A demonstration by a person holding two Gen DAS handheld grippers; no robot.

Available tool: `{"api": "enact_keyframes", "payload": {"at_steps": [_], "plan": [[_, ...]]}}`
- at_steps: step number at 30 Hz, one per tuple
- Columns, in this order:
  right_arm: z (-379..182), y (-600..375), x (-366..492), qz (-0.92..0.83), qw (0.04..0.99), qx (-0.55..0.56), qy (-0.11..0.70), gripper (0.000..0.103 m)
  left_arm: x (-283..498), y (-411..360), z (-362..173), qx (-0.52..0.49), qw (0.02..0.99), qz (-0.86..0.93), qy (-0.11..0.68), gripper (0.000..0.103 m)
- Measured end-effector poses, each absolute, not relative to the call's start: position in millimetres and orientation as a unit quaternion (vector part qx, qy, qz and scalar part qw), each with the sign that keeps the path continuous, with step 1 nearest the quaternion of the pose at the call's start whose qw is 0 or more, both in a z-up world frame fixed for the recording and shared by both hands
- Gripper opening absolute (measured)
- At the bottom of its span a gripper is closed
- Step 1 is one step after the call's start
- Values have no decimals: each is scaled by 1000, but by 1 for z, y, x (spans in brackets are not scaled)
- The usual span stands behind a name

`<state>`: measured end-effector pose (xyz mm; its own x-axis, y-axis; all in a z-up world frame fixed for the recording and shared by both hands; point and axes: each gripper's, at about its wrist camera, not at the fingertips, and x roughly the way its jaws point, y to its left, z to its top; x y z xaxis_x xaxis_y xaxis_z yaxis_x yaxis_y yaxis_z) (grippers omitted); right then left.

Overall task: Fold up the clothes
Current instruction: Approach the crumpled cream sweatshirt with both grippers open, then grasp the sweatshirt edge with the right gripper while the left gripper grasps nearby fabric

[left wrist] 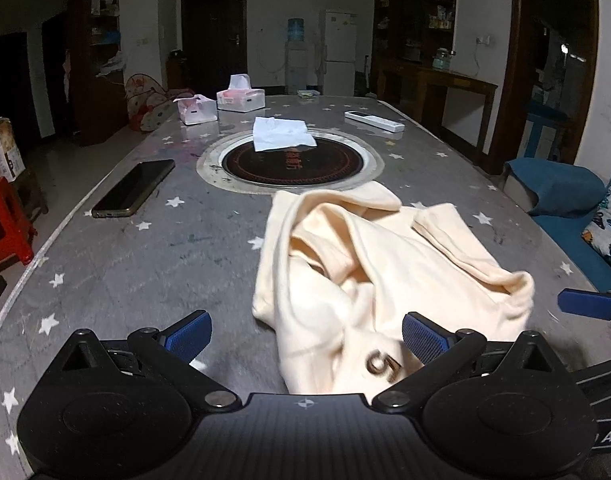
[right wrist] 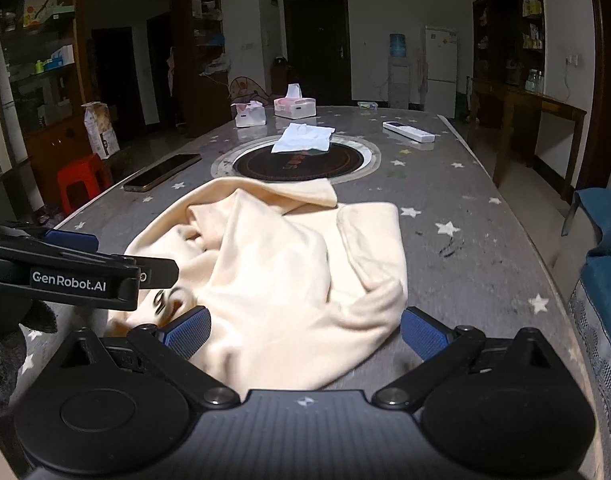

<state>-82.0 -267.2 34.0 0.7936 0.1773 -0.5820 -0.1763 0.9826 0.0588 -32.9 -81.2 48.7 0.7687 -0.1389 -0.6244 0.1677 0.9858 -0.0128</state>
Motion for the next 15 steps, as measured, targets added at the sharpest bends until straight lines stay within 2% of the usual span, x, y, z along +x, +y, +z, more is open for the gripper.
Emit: {"api": "enact_keyframes", "payload": {"at_steps": [10, 15], "plan": [[37, -271, -54, 91, 947, -4, 307, 98, 0, -75, 50, 26, 941, -67, 331, 103], [38, -276, -36, 88, 947, 3, 310, 90, 21, -74, 53, 26, 942, -65, 328, 103]]}}
